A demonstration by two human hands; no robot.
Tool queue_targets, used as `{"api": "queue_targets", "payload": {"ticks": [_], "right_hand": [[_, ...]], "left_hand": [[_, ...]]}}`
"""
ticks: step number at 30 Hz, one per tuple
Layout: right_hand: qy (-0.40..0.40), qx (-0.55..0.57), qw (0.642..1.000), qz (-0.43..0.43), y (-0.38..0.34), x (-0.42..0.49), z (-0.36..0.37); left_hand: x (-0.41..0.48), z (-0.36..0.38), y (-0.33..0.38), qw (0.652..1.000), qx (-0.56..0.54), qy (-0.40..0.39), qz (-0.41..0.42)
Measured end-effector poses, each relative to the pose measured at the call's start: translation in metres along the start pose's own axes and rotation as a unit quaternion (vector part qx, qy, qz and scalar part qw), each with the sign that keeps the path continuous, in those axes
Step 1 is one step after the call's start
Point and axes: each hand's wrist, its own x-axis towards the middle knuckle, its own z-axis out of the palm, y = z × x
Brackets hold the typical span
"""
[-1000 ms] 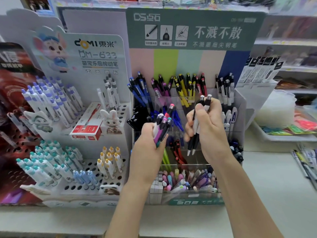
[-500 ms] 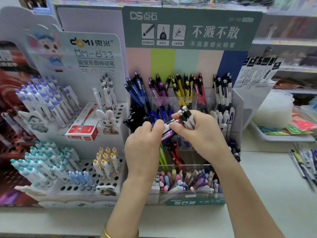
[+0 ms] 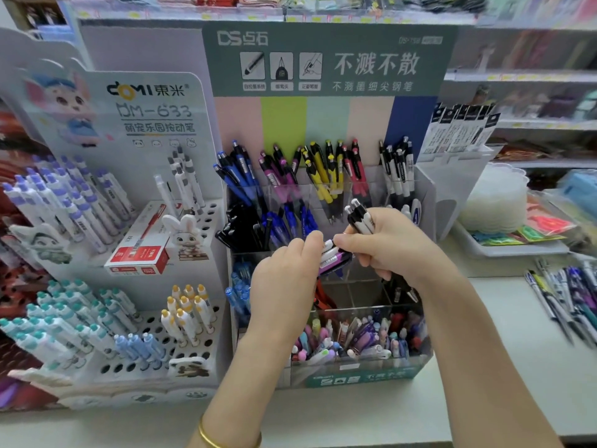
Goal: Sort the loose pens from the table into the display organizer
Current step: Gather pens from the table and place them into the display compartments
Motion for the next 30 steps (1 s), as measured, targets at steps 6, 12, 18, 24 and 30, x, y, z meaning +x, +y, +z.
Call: {"api": "queue_targets", "payload": {"ticks": [6,12,18,24,30], "right_hand": [[0.014,0.056,0.998,0.007,0.005,0.0,-0.027],[0.098,0.168,0.981,-0.002,0.021,0.002,-0.042],[0.127,0.327,0.936,0.018,0.028,-0.002,-0.025],[0.162,0.466,0.87,0.012,0.031,0.006,-0.02],[0.203,0.466,0.86,0.043,0.031,0.015,-0.024]], "left_hand": [[0.002,0.005,0.007,0.999,-0.037,-0.036,-0.006],[0.005,0.002,0.011,0.995,-0.089,-0.053,-0.016],[0.006,0.009,0.022,0.988,-0.151,-0.031,-0.008],[0.013,0.014,0.032,0.986,-0.166,-0.019,-0.008],[0.029,0.016,0.045,0.989,-0.148,0.001,-0.009]]}}
